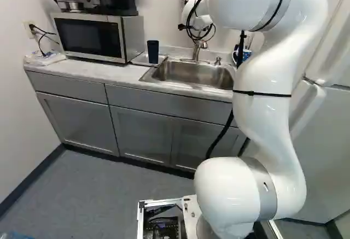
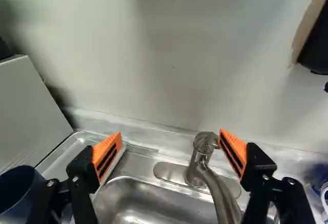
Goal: Rinse the cup and place it in the tray
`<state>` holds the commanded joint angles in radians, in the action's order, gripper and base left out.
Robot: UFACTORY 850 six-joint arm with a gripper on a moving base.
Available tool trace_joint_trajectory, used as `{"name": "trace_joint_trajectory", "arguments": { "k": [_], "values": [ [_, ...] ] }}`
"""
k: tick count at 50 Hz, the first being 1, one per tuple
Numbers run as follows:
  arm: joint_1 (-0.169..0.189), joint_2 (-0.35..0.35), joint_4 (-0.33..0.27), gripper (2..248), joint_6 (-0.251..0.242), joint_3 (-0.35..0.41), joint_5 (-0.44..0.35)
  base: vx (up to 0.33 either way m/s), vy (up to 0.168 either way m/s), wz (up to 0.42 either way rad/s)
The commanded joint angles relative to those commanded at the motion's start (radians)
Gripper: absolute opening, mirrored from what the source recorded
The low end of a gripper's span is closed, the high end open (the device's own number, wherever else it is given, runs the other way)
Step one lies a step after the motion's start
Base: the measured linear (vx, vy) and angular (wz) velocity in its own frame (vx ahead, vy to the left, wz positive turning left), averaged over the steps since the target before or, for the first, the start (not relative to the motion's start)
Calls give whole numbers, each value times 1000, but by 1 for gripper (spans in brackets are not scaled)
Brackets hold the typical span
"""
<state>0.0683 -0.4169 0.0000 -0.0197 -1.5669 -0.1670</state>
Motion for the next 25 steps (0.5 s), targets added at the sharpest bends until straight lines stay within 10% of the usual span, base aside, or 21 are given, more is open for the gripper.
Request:
{"name": "trace_joint_trajectory", "arguments": {
  "k": [25],
  "values": [
    [0,10,0,247,0,12,0,0,0,0]
  ]
}}
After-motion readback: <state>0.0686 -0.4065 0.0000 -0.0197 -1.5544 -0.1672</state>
